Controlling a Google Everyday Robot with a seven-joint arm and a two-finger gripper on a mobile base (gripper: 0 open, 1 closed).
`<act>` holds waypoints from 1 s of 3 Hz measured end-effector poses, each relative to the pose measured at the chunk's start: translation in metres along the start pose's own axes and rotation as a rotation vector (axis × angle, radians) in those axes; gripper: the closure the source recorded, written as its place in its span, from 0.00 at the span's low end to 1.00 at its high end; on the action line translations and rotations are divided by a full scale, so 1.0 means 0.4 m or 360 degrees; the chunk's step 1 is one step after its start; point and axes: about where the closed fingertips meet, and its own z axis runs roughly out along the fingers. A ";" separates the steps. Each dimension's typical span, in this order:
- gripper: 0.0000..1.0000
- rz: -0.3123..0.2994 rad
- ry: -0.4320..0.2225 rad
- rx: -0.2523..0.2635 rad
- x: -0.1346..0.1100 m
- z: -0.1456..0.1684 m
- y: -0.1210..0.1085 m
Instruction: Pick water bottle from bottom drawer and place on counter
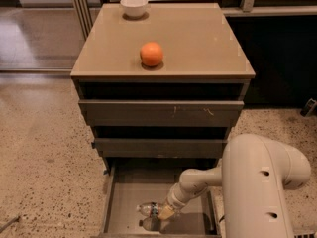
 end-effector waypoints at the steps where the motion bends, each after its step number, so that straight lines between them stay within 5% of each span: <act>1: 1.00 -0.0118 -0.0049 0.0020 -0.077 -0.107 0.032; 3: 1.00 -0.0282 -0.0226 0.0015 -0.269 -0.331 0.036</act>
Offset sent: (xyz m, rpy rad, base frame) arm 0.0230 0.0328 0.1912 0.1417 -0.1545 0.1577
